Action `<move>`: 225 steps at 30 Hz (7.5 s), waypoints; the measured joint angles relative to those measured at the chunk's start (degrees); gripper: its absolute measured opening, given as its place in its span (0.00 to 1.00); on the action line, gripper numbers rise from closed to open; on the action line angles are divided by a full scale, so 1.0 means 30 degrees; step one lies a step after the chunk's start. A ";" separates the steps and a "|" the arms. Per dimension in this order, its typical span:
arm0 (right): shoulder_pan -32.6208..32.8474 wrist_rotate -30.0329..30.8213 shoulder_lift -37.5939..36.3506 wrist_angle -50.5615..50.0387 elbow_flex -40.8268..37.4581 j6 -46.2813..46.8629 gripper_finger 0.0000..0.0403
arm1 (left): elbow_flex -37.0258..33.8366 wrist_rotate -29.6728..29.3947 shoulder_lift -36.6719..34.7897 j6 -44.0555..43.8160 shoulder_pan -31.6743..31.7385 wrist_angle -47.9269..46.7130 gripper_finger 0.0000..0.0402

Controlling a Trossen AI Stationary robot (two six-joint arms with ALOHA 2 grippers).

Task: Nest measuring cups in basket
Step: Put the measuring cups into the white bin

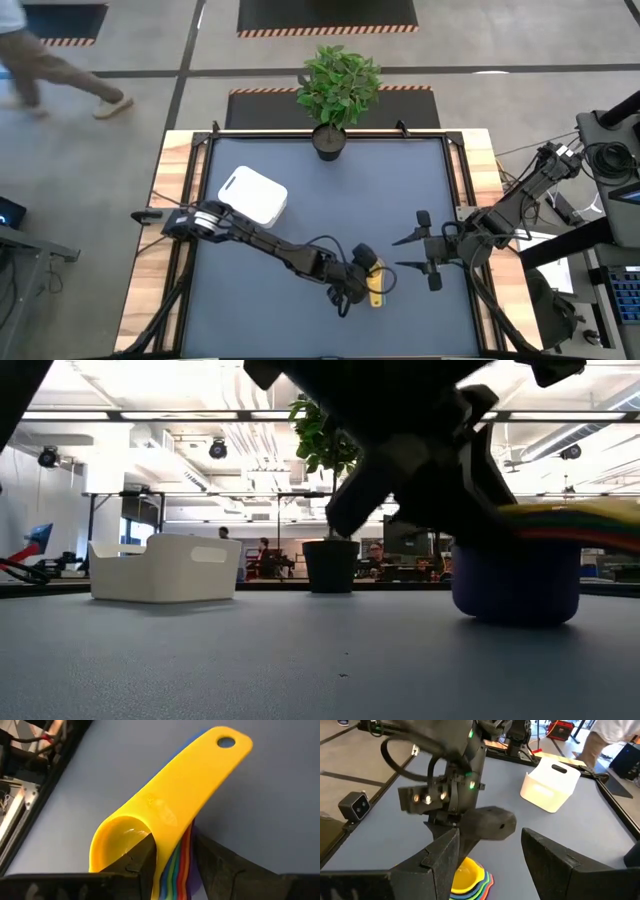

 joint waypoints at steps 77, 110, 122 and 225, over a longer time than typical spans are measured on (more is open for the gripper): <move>0.0117 0.0189 -0.0022 0.0228 0.0029 -0.0343 0.50 | -0.1719 0.0119 -0.0177 -0.2857 0.0303 0.1437 0.23; 0.0109 0.0180 -0.0022 0.0220 0.0029 -0.0336 0.50 | -0.1829 -0.0794 -0.1035 -0.3280 0.0328 0.0591 0.21; 0.0109 0.0135 -0.0022 0.0202 0.0029 -0.0329 0.50 | -0.1807 -0.0816 -0.2073 -0.3500 0.0306 -0.0347 0.21; 0.0109 0.0175 -0.0022 0.1189 0.0015 -0.1145 0.50 | -2.1507 -0.8368 -1.9608 -2.6173 0.3435 -0.8437 0.31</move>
